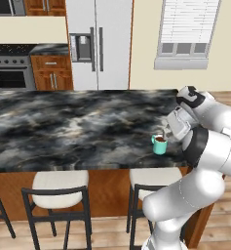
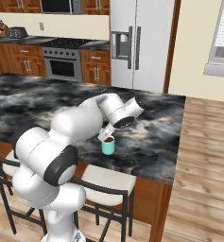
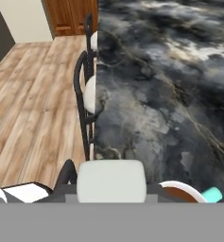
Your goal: Pick up the marshmallow and place it in the cup of hot chocolate on the dining counter.
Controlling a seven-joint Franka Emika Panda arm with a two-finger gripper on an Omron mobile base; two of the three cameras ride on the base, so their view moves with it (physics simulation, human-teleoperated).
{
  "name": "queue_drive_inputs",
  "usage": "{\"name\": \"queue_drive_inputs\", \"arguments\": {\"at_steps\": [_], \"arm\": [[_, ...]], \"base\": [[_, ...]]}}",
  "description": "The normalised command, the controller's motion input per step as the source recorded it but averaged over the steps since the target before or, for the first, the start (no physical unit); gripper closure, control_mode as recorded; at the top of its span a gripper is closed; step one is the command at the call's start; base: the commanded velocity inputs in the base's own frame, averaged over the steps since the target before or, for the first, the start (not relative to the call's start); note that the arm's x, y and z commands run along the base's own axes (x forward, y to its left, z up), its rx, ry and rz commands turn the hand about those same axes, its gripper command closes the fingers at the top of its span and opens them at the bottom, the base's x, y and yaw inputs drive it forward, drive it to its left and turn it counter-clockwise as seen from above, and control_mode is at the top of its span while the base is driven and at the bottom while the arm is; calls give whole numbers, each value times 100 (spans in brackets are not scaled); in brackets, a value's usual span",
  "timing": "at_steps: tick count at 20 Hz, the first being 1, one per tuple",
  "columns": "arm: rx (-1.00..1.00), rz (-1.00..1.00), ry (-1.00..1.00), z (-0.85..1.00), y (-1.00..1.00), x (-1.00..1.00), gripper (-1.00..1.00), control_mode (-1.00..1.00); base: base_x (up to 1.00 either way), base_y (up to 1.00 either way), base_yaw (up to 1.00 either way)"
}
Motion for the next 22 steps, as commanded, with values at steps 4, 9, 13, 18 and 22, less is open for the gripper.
{"name": "queue_drive_inputs", "arguments": {"at_steps": [4, 9, 13, 18, 22], "arm": [[-1, 0, 1, -22, 0, 0, 100, -100], [0, 0, 0, -8, 0, 0, 100, -100], [0, 0, 0, 0, 0, 0, 100, -100], [0, 0, 0, -3, 0, 26, 100, -100], [0, 0, 0, -9, 0, 22, 100, -100]], "base": [[0, 0, 0], [0, 0, 0], [0, 0, 0], [0, 0, 0], [0, 0, 0]]}}
